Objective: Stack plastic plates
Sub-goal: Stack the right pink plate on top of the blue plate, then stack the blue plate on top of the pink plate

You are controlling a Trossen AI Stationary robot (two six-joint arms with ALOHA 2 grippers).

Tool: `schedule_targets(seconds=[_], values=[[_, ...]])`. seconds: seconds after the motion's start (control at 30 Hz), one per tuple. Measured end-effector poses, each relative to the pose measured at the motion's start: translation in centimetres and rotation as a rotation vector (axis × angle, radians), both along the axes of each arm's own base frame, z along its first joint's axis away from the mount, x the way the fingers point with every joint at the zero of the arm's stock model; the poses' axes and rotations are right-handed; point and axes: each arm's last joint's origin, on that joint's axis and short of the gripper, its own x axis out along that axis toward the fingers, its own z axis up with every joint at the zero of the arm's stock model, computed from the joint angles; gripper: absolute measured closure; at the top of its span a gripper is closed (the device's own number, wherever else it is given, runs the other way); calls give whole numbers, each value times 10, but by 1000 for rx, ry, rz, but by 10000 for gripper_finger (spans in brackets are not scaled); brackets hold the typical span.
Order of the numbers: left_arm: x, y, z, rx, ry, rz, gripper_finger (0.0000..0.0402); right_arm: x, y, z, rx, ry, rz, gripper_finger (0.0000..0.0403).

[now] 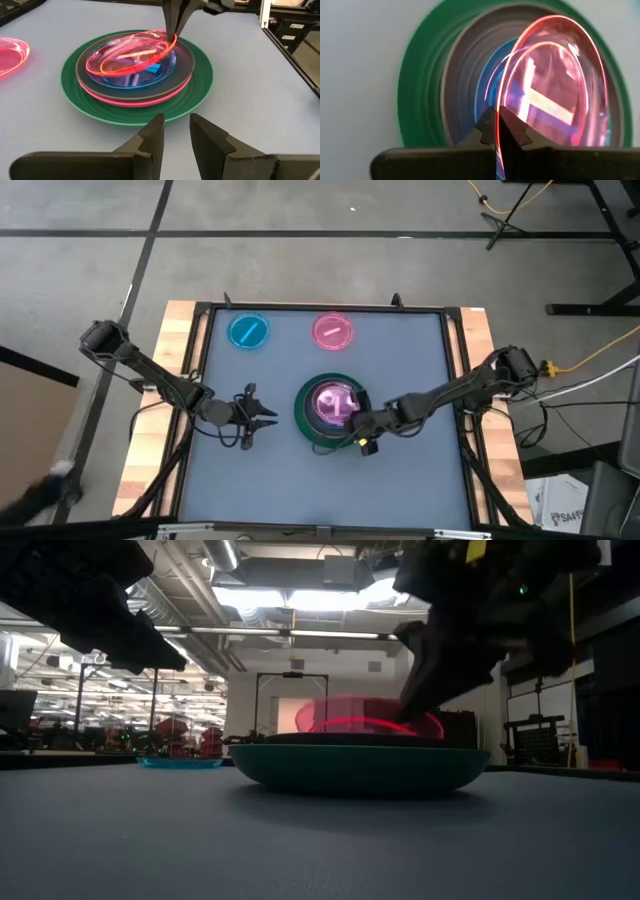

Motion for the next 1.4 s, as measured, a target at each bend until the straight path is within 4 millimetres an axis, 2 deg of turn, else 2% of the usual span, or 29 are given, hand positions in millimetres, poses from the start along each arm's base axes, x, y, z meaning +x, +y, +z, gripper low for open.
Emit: schedule_targets(seconds=[0.27, 0.37, 0.5, 0.73, 0.87, 0.97, 1.17, 1.4], values=[[0, -1, 0, -14, 3, -14, 315, 5, 0, -21, -41, 55, -32, 396], [0, -1, 0, -15, 2, -14, 315, 5, 0, -26, -44, 68, -40, 373], [0, 0, 0, -15, 2, -11, 315, 5, 0, -23, -40, 59, -53, 323], [3, 7, 0, -19, 6, 17, 289, 9, 4, 17, 21, 20, -25, 249], [7, 14, 3, -15, 0, 54, 260, 6, 5, 46, 116, 24, -6, 236], [14, 19, 10, 29, 16, 68, 250, 0, 5, 55, 180, -9, 11, 236], [24, 33, 30, 142, 143, 145, 252, -13, 1, 45, 230, -55, 5, 237], [21, 67, 40, 174, 388, 340, 252, -21, -2, 24, 276, -35, -58, 238]])
